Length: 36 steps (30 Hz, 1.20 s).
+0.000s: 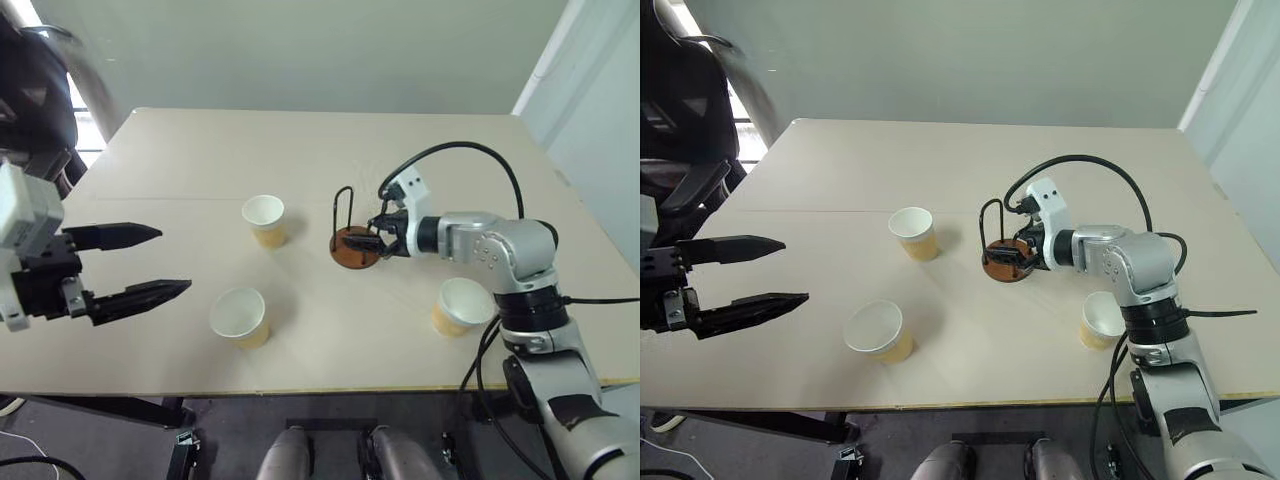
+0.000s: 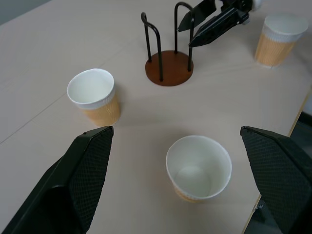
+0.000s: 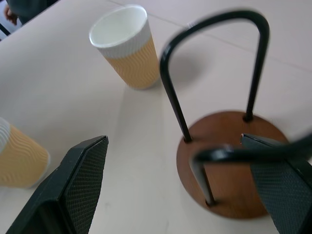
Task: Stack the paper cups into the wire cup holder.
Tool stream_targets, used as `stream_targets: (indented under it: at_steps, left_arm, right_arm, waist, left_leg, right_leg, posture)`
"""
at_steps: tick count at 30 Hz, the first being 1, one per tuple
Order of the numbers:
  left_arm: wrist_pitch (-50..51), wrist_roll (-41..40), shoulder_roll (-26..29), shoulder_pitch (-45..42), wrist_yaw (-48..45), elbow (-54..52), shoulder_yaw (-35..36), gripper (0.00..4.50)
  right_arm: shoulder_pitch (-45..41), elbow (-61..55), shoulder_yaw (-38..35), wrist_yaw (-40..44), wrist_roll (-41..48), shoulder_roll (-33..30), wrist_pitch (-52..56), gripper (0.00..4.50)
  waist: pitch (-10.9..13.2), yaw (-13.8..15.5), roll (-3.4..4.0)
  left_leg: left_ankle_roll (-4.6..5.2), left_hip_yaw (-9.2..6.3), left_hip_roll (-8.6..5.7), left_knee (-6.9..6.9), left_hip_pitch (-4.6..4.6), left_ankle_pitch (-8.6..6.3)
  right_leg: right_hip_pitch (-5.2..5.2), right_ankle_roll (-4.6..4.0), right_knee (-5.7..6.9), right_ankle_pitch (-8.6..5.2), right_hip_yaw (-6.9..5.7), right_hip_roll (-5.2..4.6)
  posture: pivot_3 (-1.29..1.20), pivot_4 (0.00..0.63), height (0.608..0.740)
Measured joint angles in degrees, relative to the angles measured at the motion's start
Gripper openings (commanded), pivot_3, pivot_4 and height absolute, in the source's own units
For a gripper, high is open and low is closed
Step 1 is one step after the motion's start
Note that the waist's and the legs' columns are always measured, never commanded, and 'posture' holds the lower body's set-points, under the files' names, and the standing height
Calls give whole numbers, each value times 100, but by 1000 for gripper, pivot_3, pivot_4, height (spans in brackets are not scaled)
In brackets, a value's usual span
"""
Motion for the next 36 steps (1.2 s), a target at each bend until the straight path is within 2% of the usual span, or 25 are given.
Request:
stream_targets:
  at_steps: [3,11,13,23,28,31,36]
  left_arm:
    - [5,-134,-59,68,58,-119,92,4500]
    - [16,-252,-34,186,120,-157,225,4500]
    - [17,-293,-6,175,132,-154,250,4500]
    - [14,-421,37,169,237,-149,258,4500]
    - [5,-418,111,217,155,-79,262,4500]
    - [18,-477,230,422,-223,-83,273,4500]
    - [105,-483,479,802,-888,-78,278,4500]
  right_arm:
    - [0,12,23,-11,-70,32,-51,3565]
    - [3,9,178,67,-220,-20,-298,580]
    - [20,0,228,78,-300,-31,-391,14]
    - [223,-112,351,408,-365,-295,-746,14]
    - [439,-408,396,1145,-239,-909,-838,14]
    - [504,-542,505,1788,-140,-1353,-980,14]
    - [614,-815,591,2695,84,-1578,-1352,14]
  waist:
    - [0,10,0]
    - [0,7,0]
    - [0,7,0]
    - [-2,11,-3]
    - [-3,23,-5]
    - [-3,17,-5]
    - [-3,-12,-4]
  left_leg:
    - [0,0,0,1,-2,0]
    - [0,0,0,1,-1,1]
    - [0,0,0,2,-1,1]
    - [0,0,0,4,5,2]
    - [-1,1,0,5,3,2]
    - [-3,2,0,3,3,0]
    - [-1,2,6,3,3,1]
  right_leg:
    - [0,1,-2,0,0,0]
    - [0,0,2,1,0,0]
    - [0,1,1,1,0,0]
    - [10,2,1,2,-1,0]
    - [13,2,-5,2,1,0]
    - [13,3,-4,1,1,0]
    - [12,-1,-4,-1,2,7]
  posture:
    - [0,150,740]
    - [0,150,740]
    - [0,150,740]
    - [0,150,740]
    - [0,150,740]
    - [0,150,740]
    - [0,150,740]
